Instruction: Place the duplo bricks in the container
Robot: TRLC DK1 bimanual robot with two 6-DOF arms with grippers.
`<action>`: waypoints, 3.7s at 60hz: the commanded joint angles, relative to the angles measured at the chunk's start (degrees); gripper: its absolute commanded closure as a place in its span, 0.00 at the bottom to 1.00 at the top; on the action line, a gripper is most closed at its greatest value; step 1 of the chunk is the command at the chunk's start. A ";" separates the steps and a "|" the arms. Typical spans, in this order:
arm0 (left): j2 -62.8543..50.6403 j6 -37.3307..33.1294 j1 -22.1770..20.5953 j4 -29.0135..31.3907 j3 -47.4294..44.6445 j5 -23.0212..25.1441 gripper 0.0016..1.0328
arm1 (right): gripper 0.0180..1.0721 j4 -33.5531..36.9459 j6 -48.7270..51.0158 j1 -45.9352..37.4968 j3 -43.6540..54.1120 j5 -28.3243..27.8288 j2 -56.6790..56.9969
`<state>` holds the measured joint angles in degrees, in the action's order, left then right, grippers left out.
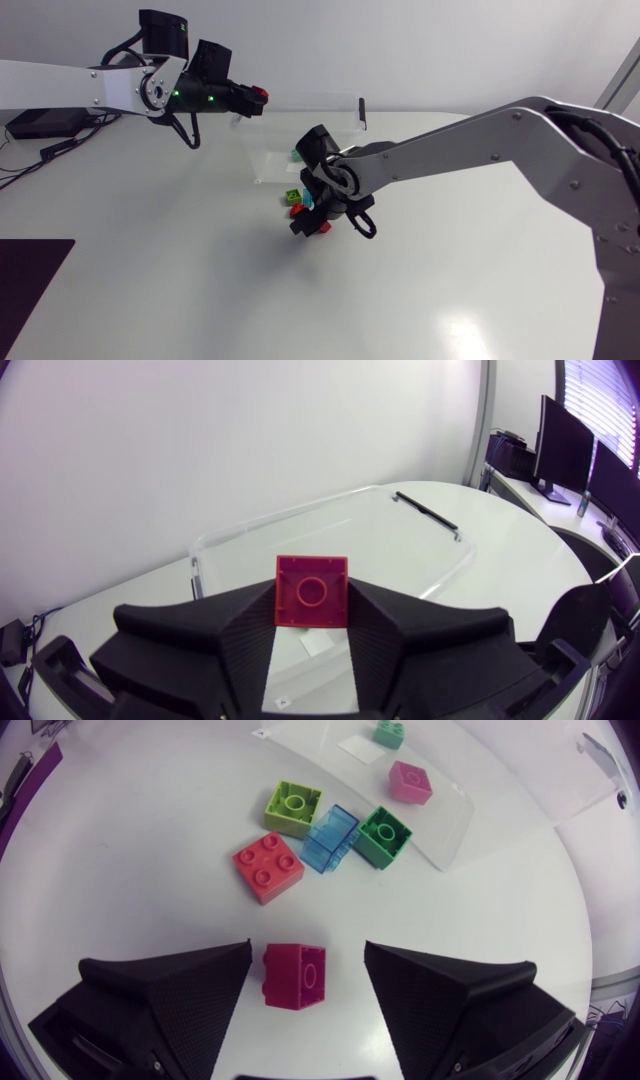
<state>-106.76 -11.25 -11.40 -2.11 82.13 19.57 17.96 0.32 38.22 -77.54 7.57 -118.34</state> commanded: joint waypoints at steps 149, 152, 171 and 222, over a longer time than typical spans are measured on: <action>-3.54 5.27 -12.95 0.88 -21.48 -5.51 0.20 | 0.70 10.70 -4.54 -11.67 -26.70 -3.18 2.86; -4.07 5.36 -13.21 0.70 -21.48 -5.69 0.20 | 0.70 10.17 -4.62 -11.76 -27.05 -3.18 2.33; -7.15 6.85 -13.74 -0.26 -20.08 -7.44 0.20 | 0.70 8.94 -4.45 -13.34 -32.06 -3.09 -2.59; -12.86 11.86 -16.38 -6.15 -17.70 -12.10 0.61 | 0.10 7.27 -5.06 -14.49 -35.49 -1.86 -6.64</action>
<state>-118.06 -1.26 -27.46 -7.70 63.48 7.79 26.28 -3.42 23.42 -117.12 5.32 -127.76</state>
